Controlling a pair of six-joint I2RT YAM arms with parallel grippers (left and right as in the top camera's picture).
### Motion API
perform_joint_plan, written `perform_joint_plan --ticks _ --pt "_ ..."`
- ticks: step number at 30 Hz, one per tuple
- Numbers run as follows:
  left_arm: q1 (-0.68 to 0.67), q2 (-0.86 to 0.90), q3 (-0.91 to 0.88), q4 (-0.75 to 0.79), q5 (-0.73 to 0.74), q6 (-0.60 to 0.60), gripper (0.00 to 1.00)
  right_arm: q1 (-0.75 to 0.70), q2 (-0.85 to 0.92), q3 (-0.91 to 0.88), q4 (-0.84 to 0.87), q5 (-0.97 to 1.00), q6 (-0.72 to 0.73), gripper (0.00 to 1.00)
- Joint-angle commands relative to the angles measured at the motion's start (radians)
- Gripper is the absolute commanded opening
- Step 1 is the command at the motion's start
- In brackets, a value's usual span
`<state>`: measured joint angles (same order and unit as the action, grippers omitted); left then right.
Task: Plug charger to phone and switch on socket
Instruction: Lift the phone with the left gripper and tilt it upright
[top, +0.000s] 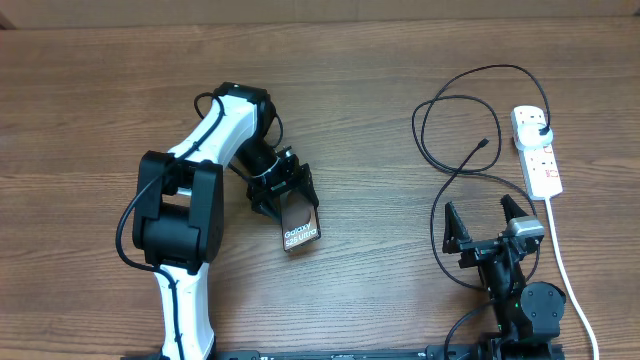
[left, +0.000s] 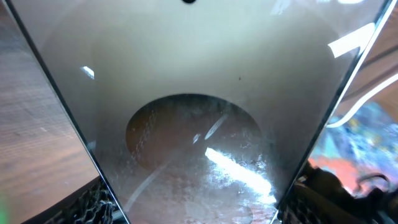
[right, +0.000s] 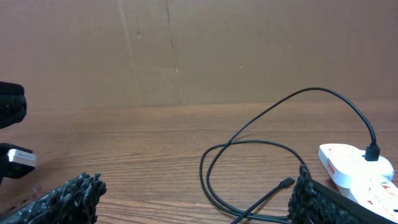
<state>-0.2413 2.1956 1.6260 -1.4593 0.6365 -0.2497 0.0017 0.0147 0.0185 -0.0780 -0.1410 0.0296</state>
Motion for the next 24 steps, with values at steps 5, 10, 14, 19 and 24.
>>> perform_joint_plan --ticks 5,10,14,19,24 --pt "0.019 0.008 0.027 -0.052 0.187 0.071 0.6 0.004 -0.012 -0.01 0.005 0.006 -0.002 1.0" --pt "0.019 0.008 0.027 -0.052 0.196 0.071 0.61 0.004 -0.012 -0.01 0.005 0.006 -0.002 1.0" --pt "0.019 0.008 0.027 -0.054 0.196 0.071 0.61 0.004 -0.012 -0.01 0.005 0.006 -0.001 1.0" --pt "0.019 0.008 0.027 -0.055 0.195 0.072 0.6 0.004 -0.012 -0.01 0.005 0.006 -0.002 1.0" --pt "0.019 0.008 0.027 -0.06 0.196 0.072 0.6 0.004 -0.012 -0.01 0.005 0.006 -0.001 1.0"
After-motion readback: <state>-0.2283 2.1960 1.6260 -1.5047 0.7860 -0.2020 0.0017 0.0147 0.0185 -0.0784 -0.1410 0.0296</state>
